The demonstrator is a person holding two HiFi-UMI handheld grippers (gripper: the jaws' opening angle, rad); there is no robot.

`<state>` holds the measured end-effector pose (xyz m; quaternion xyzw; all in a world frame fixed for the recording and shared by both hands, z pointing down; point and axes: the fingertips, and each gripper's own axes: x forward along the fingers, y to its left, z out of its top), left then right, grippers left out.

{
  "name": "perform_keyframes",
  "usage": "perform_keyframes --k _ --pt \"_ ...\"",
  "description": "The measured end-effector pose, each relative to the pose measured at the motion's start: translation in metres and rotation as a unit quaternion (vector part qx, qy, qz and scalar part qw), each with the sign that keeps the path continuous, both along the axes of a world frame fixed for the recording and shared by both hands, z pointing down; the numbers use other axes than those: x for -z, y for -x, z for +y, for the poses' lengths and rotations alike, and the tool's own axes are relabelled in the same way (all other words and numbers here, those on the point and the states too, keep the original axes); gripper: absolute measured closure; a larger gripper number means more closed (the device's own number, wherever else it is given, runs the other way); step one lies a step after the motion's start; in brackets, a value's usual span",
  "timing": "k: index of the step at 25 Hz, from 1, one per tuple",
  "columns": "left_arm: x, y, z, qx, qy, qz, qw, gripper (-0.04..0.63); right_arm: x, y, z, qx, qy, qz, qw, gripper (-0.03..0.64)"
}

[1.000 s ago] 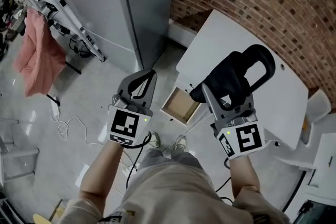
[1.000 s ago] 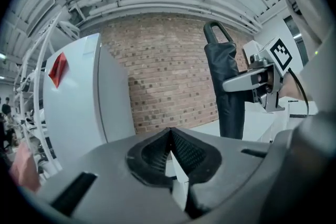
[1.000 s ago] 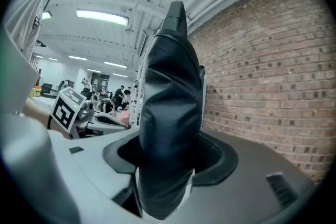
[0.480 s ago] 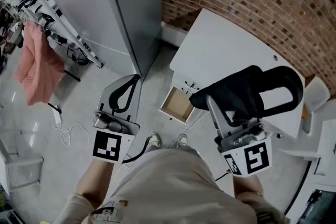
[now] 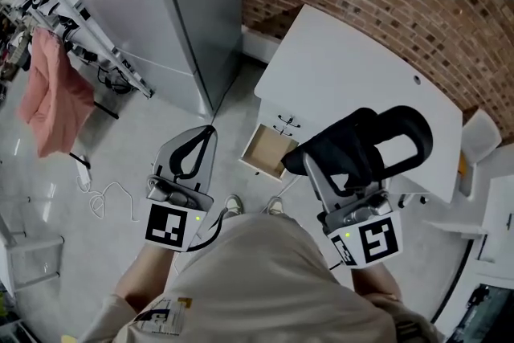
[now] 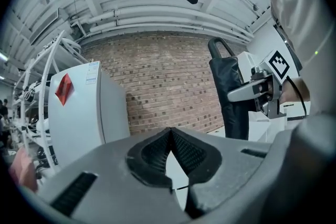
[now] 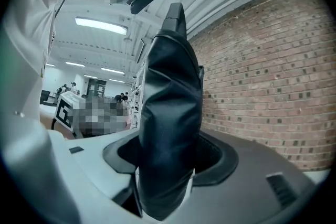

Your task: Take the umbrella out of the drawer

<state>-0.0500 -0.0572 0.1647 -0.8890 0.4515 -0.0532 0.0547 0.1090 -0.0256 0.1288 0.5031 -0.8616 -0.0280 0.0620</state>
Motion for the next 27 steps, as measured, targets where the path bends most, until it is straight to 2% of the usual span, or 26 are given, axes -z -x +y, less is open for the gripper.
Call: perform_keyframes --k 9,13,17,22,27 --pt "-0.003 0.008 0.001 0.008 0.001 0.001 1.0000 0.589 -0.011 0.004 -0.006 0.003 0.016 0.003 1.000 0.360" --pt "-0.003 0.005 0.001 -0.001 0.006 0.001 1.0000 0.589 -0.012 0.006 -0.008 0.001 0.015 0.006 1.000 0.360" --pt "-0.004 0.004 0.000 -0.012 0.013 0.001 0.9998 0.589 -0.013 0.010 -0.009 -0.002 0.005 0.029 1.000 0.360" --pt "-0.003 0.000 -0.003 -0.019 0.007 -0.006 0.9998 0.589 -0.015 0.012 -0.012 -0.001 0.016 0.013 1.000 0.360" --pt "-0.003 -0.001 -0.004 -0.029 0.008 -0.010 0.9995 0.589 -0.012 0.019 -0.015 -0.001 0.017 0.020 1.000 0.360"
